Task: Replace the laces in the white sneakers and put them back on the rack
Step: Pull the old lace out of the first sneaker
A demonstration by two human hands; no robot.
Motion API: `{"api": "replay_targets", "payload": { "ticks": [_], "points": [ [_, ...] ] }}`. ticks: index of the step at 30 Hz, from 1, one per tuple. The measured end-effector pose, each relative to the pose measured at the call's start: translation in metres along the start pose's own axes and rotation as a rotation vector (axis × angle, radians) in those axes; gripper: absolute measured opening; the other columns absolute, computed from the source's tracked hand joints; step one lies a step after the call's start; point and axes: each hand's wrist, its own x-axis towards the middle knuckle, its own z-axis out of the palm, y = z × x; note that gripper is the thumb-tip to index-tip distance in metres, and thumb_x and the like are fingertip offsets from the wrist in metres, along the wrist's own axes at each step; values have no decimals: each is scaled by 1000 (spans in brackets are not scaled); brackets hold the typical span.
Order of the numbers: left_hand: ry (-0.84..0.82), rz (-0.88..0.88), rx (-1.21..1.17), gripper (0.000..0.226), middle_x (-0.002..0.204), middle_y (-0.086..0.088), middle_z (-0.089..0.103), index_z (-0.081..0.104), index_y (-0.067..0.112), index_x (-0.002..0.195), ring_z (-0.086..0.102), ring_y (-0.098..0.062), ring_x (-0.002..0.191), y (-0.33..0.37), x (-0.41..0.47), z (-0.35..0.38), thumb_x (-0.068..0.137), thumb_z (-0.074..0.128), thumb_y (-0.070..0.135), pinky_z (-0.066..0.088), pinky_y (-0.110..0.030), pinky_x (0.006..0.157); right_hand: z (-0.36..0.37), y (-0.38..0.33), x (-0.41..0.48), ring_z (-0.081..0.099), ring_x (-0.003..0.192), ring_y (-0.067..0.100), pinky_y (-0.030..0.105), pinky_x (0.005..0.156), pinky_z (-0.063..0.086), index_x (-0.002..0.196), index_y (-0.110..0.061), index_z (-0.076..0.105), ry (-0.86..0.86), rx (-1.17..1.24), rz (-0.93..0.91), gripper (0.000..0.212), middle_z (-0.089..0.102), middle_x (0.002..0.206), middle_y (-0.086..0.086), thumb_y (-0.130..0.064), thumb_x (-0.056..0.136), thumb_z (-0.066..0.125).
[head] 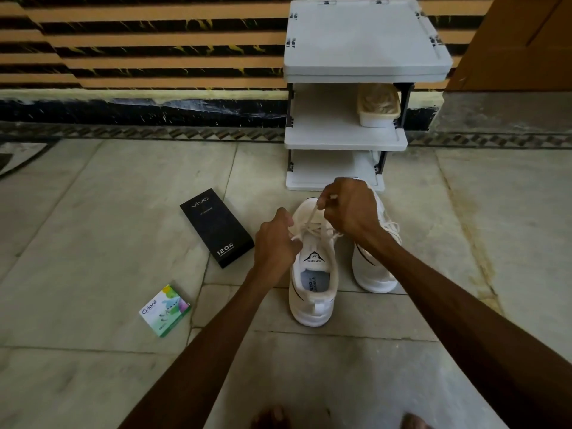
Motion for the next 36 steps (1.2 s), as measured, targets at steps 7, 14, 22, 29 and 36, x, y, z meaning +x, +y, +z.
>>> {"api": "replay_targets", "payload": {
  "ticks": [7, 14, 22, 29, 36],
  "points": [
    [-35, -24, 4, 34, 111, -10, 68, 65, 12, 114, 65, -27, 97, 0, 4, 6, 81, 72, 18, 55, -34, 79, 15, 17, -16, 64, 76, 19, 25, 63, 47, 72, -10, 65, -88, 148, 110, 20, 66, 84, 6, 8, 71, 56],
    [-28, -191, -75, 19, 90, -6, 71, 73, 7, 97, 67, -23, 85, 3, 1, 5, 82, 72, 19, 51, -29, 63, -10, 5, -21, 62, 94, 29, 32, 72, 46, 108, 1, 60, -477, -396, 132, 31, 64, 102, 16, -21, 86, 60],
    [-117, -331, -107, 30, 104, -9, 71, 70, 7, 106, 67, -22, 89, 4, 10, 0, 81, 74, 23, 47, -25, 64, -24, -19, -25, 57, 110, 28, 36, 82, 47, 119, -10, 56, -408, -546, 105, 42, 60, 116, 9, -33, 85, 66],
    [-36, -174, -96, 25, 110, -4, 70, 69, 18, 111, 65, -21, 97, 4, -1, 3, 85, 68, 17, 49, -25, 74, -31, -10, -8, 64, 66, 21, 27, 59, 52, 79, -5, 69, -22, -103, 136, 13, 68, 75, 6, -11, 85, 60],
    [-34, 93, 79, 45, 124, -5, 47, 53, 26, 130, 57, -23, 102, 12, -2, 13, 89, 59, 7, 52, -32, 79, -8, 9, -21, 62, 64, 16, 26, 57, 50, 84, -11, 71, -207, -182, 94, 21, 70, 80, 8, -30, 89, 64]
  ]
}}
